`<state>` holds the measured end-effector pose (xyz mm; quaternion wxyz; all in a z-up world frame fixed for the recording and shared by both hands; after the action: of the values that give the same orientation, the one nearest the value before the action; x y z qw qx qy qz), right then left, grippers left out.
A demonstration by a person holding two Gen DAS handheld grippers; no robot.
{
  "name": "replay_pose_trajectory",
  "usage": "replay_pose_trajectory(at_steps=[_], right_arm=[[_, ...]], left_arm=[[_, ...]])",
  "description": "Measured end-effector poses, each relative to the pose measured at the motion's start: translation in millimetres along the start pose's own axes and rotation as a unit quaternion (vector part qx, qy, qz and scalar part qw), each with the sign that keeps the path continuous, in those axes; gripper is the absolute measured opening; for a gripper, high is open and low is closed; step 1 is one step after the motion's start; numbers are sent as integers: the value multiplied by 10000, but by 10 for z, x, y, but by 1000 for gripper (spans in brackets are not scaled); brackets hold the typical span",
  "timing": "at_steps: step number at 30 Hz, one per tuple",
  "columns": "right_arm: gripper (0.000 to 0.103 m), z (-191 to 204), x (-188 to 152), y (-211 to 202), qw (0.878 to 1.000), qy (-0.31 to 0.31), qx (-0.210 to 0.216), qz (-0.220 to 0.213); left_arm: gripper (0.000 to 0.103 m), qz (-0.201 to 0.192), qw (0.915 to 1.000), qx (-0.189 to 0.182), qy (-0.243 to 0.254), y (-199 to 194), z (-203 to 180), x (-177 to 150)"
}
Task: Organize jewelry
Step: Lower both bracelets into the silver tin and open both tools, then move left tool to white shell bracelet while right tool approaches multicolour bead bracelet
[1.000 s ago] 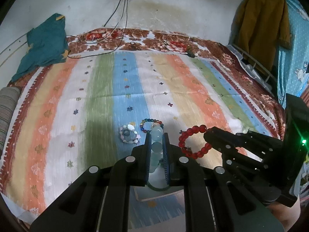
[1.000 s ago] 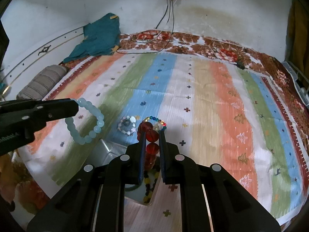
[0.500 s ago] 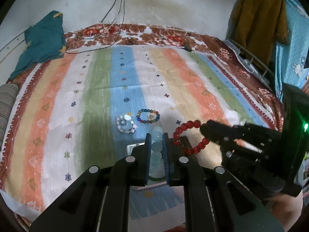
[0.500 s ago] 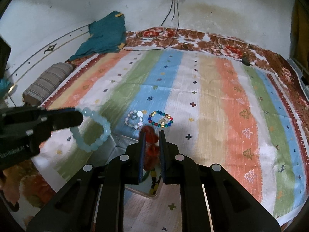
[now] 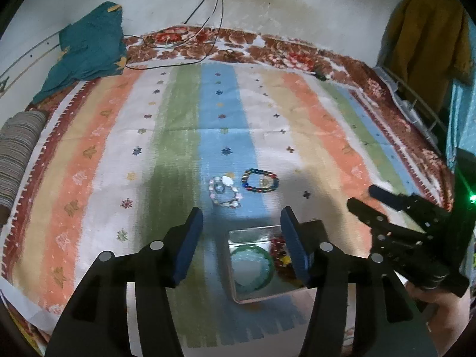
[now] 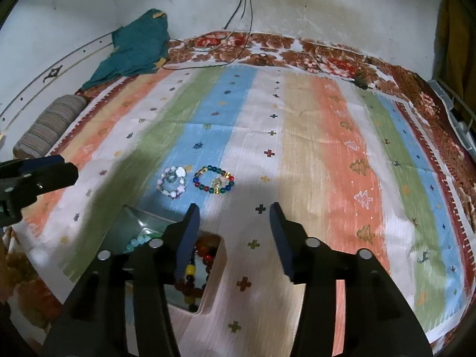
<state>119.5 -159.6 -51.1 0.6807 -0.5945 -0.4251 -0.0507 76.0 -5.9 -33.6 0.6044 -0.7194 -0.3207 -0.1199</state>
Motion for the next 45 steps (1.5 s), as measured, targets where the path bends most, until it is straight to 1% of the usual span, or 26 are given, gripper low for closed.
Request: replay_pose_trajectory(at_steps=[7, 10, 12, 14, 18, 20, 23, 24, 27, 29, 31, 37, 45], right_arm=[[53, -67, 49, 113, 9999, 113, 40, 83], [59, -99, 82, 164, 9999, 133, 2, 105], [60, -106, 102, 200, 9998, 136, 8, 120], [68, -103, 125, 234, 9999, 113, 31, 119], [74, -95, 187, 307, 9999, 28, -54, 83], [77, -87, 208, 390, 9999, 7, -71, 145], [77, -68, 247, 490, 9997, -94, -85, 219], [77, -72, 259, 512, 9997, -98, -83, 230], [79, -90, 295, 583, 9997, -15, -3, 257], [80, -112, 314, 634, 9996, 16, 6, 297], [80, -133, 336, 691, 9994, 44, 9, 345], [81, -127, 360, 878, 9985, 56, 147, 520], [81, -100, 381, 1127, 9966, 25, 285, 766]], left_arm=[[58, 200, 9997, 95, -73, 208, 90, 93], [63, 321, 9992, 216, -89, 311, 134, 114], [66, 412, 9987, 291, -96, 384, 165, 117], [66, 517, 9981, 340, -49, 462, 174, 120], [66, 677, 9967, 439, 59, 610, 178, 126], [66, 743, 9961, 478, 88, 666, 186, 134], [68, 845, 9948, 564, 107, 756, 220, 150], [69, 898, 9943, 561, 101, 788, 232, 155], [70, 1077, 9929, 499, 27, 881, 268, 168], [71, 1106, 9925, 514, 19, 911, 278, 189], [73, 1141, 9923, 491, 34, 942, 277, 204], [74, 1340, 9894, 556, 88, 1103, 301, 200], [74, 1541, 9866, 537, -28, 1300, 388, 230]])
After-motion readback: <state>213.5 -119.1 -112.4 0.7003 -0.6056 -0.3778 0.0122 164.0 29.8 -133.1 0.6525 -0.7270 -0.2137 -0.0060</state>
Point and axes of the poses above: each gripper's, at about its wrist camera, not at the fingertips, and y roughly the way its jaws point, z to its left, x to its top, the point moved 5 cm from there along y, roughly the way its jaws point, and after that the axes turned 8 degrees about -y, right-handed, at the moved point
